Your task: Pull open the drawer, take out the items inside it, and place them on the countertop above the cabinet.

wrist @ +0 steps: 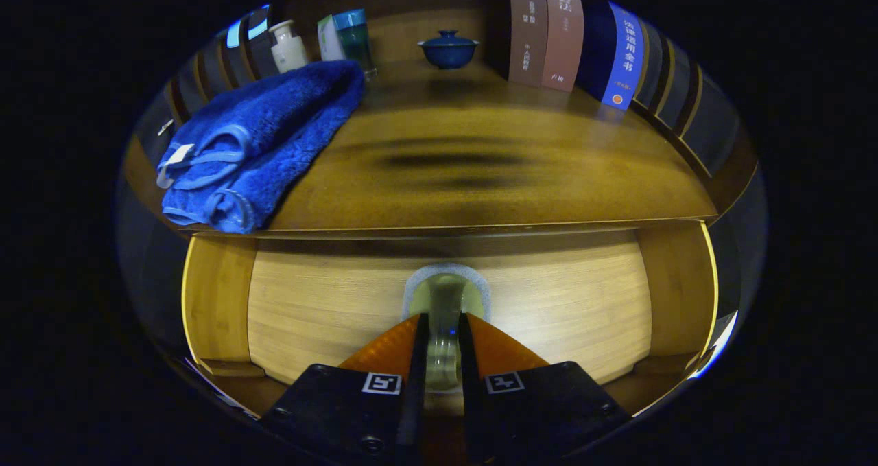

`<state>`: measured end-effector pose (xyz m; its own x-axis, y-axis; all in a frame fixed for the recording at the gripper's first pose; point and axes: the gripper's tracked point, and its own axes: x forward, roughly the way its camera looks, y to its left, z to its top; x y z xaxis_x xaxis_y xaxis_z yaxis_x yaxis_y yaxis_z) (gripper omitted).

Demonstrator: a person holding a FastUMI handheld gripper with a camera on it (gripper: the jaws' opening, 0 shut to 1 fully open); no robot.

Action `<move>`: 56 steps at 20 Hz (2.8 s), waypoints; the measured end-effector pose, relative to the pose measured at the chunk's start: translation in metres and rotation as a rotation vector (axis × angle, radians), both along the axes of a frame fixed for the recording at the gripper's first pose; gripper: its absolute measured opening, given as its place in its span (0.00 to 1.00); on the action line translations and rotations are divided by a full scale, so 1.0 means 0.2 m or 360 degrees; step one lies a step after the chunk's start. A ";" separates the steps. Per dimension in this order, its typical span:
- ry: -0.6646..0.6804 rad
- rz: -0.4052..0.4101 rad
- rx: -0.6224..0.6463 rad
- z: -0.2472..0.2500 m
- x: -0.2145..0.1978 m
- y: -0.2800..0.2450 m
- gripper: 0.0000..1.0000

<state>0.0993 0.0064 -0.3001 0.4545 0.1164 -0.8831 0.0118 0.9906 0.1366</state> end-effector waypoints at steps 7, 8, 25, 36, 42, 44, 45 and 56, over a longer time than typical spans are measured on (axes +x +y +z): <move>-0.0160 -0.0046 0.0052 0.21 -0.01 -0.03 0.25; -0.0137 -0.0047 0.0060 0.15 0.00 -0.03 0.20; 0.0099 -0.0004 0.0024 -0.11 -0.01 0.00 0.38; -0.0098 0.0039 0.0056 0.17 -0.03 0.01 0.12; -0.0201 -0.0021 0.0143 0.45 -0.02 -0.02 0.12; -0.0223 -0.0001 0.0158 0.47 -0.03 -0.02 0.12; -0.0234 0.0016 0.0163 0.49 -0.05 -0.01 0.12; -0.0453 -0.0046 0.0188 0.67 0.44 -0.05 0.12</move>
